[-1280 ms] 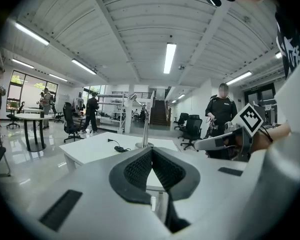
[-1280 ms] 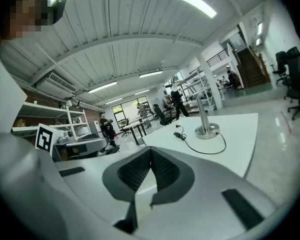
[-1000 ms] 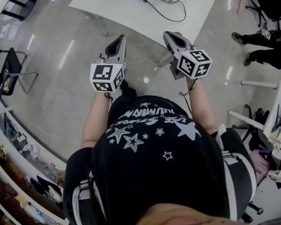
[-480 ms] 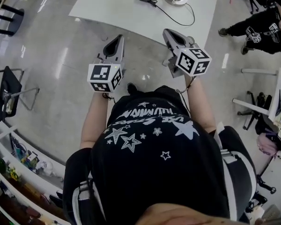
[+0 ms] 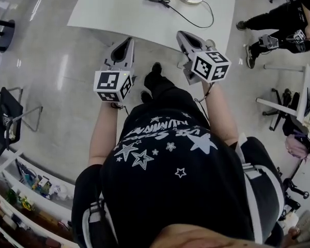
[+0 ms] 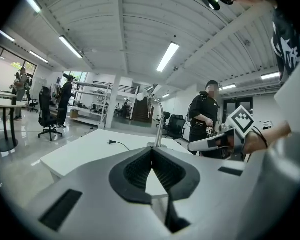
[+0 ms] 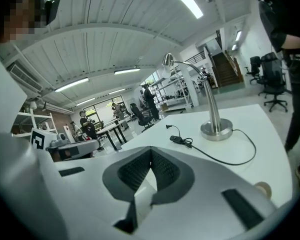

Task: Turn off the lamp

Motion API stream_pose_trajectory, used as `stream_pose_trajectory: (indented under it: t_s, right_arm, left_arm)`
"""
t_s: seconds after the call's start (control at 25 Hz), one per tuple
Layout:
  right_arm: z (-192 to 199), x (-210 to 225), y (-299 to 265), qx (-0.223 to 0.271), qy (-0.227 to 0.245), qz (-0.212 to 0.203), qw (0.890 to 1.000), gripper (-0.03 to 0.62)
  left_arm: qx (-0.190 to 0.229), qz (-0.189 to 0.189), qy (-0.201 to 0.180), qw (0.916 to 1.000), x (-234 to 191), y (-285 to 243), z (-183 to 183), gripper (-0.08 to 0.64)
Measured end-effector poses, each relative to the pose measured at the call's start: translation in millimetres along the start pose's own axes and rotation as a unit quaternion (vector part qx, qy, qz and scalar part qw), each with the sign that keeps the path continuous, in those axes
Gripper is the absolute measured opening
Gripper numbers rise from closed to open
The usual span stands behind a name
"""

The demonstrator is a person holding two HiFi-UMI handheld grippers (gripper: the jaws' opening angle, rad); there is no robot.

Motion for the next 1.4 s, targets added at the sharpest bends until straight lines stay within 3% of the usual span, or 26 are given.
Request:
stream_pose_trajectory:
  t_s: [0.16, 0.52, 0.64, 0.88, 1.16, 1.28, 1.4]
  right_arm:
    - [-13, 12, -32, -0.002, -0.004, -0.010, 1.000, 0.005]
    - [-59, 59, -92, 0.012, -0.016, -0.009, 1.000, 0.005]
    - [-59, 78, -103, 0.010, -0.031, -0.007, 0.999, 0.005]
    - [-65, 104, -119, 0.012, -0.042, -0.012, 0.999, 0.005]
    - [-78, 111, -131, 0.012, -0.036, -0.023, 0.999, 0.005]
    - [-75, 109, -131, 0.013, -0.044, -0.013, 0.999, 0.005]
    - [-71, 106, -133, 0.016, -0.052, 0.002, 0.998, 0.005]
  left_arm:
    - [0.004, 0.022, -0.015, 0.9996, -10, -22, -8, 0.009]
    - [-0.035, 0.036, -0.036, 0.9981, -52, -100, -22, 0.009]
    - [-0.055, 0.048, -0.072, 0.9948, -58, -124, -19, 0.009]
    - [-0.083, 0.054, -0.100, 0.9901, -69, -160, -14, 0.009]
    - [-0.112, 0.064, -0.129, 0.9833, -76, -196, -14, 0.009]
    - [-0.130, 0.067, -0.166, 0.9752, -80, -205, -11, 0.011]
    - [-0.138, 0.080, -0.166, 0.9732, -88, -213, -6, 0.011]
Point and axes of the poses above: the fingertips, and each gripper's own axes: y backward along the fingers, x to its right, z out of its underside, the point moved 10 cm from there along y, backward along the fingers, and after that the axes turned 1 degree about x, right-handed, at the moved point
